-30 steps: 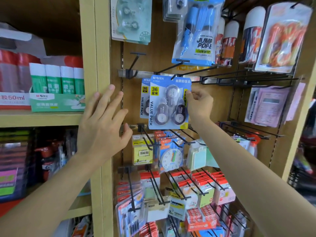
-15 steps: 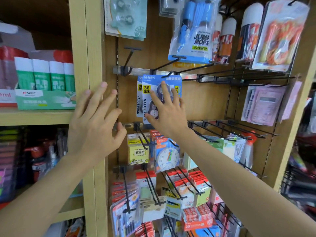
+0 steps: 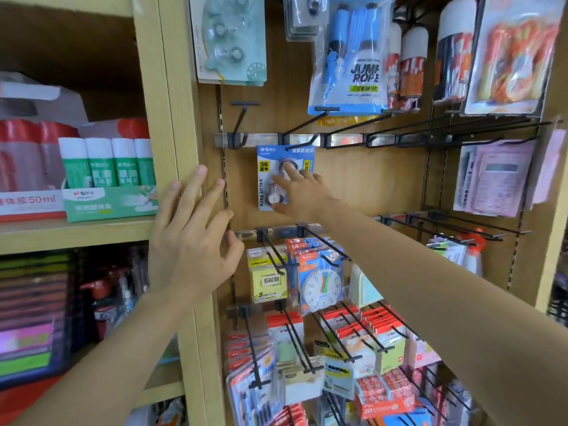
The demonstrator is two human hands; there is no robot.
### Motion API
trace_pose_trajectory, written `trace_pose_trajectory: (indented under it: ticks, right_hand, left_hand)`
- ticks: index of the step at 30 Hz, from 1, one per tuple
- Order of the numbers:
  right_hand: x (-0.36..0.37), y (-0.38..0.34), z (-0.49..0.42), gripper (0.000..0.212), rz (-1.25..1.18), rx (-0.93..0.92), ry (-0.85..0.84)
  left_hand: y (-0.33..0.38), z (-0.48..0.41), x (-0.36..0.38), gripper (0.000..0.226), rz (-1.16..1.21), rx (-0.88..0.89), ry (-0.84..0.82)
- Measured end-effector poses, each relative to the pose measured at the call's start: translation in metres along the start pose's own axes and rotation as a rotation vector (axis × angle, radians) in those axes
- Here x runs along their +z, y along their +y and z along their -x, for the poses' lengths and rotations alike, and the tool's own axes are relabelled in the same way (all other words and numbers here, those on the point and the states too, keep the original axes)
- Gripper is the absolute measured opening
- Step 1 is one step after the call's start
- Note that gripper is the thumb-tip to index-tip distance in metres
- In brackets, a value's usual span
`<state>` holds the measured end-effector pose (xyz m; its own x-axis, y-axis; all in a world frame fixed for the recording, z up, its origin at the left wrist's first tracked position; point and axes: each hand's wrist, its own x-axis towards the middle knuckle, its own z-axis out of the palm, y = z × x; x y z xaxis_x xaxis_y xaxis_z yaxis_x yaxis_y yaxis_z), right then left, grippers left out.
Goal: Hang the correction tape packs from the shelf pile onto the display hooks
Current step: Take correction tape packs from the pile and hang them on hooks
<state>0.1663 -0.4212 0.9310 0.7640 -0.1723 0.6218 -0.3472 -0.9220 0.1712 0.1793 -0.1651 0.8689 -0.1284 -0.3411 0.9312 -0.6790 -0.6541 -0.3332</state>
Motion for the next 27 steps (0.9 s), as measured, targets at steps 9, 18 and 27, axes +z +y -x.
trace_pose_trajectory:
  ticks: [9, 18, 27]
  right_hand:
    - [-0.031, -0.018, 0.115, 0.026, -0.398, -0.022, 0.054]
    - [-0.011, -0.021, 0.261, 0.021, -0.810, 0.096, 0.079]
    - [0.092, -0.029, 0.431, 0.014, -0.777, 0.325, -0.199]
  left_hand:
    - [0.004, 0.008, -0.005, 0.014, 0.347, -0.049, 0.179]
    - [0.077, 0.101, -0.065, 0.012, 0.715, -0.249, -0.233]
    - [0.169, 0.287, -0.086, 0.024, 0.775, -0.522, -0.929]
